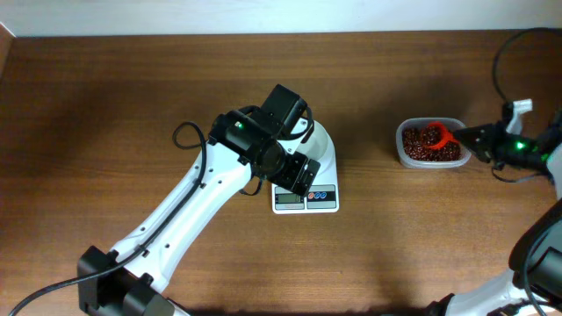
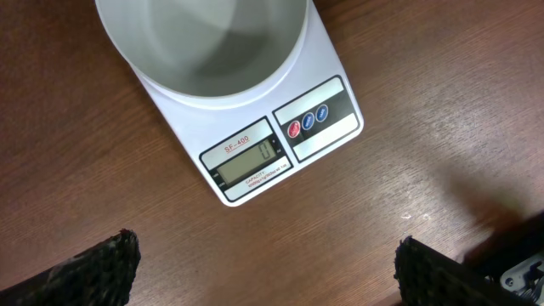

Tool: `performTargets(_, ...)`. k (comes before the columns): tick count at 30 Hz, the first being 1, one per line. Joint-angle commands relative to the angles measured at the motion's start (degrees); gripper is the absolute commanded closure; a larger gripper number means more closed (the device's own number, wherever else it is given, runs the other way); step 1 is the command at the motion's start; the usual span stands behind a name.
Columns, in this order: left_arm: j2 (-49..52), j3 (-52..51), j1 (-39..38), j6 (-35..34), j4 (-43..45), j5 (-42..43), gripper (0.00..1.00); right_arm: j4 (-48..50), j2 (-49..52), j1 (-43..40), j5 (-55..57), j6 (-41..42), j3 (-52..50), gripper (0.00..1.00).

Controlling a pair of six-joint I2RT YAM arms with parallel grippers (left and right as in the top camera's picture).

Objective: Scoop item into bowl and weigh 50g on scale
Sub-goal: 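Carry the filled scoop with the right gripper over the white bowl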

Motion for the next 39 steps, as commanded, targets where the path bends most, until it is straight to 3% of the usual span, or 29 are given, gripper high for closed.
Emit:
performTargets(1, 0.02, 0.9, -0.09, 0.09, 0.07, -0.24, 0.01, -0.63, 0.26, -3.32, -7.19, -0.35, -0.37, 0.96)
performTargets(10, 0.02, 0.9, -0.09, 0.09, 0.07, -0.24, 0.01, -1.7, 0.26, -4.28, -18.73, 1.4, -0.37, 0.96)
performTargets(21, 0.02, 0.9, -0.09, 0.09, 0.07, -0.24, 0.01, -2.1, 0.26, 1.99, -19.76, 2.47, -0.37, 0.96)
performTargets(25, 0.02, 0.9, -0.09, 0.09, 0.07, -0.24, 0.01, -0.35, 0.26, 10.82, -19.58, 3.87, -0.37, 0.96)
performTargets(33, 0.02, 0.9, -0.09, 0.09, 0.07, -0.24, 0.01, 16.02, 0.24, 31.95, -13.05, 18.36, -0.37, 0.96)
performTargets(39, 0.02, 0.9, -0.09, 0.09, 0.07, -0.24, 0.01, 23.8, 0.07, 38.69, -10.23, 19.19, 0.74, 0.96)
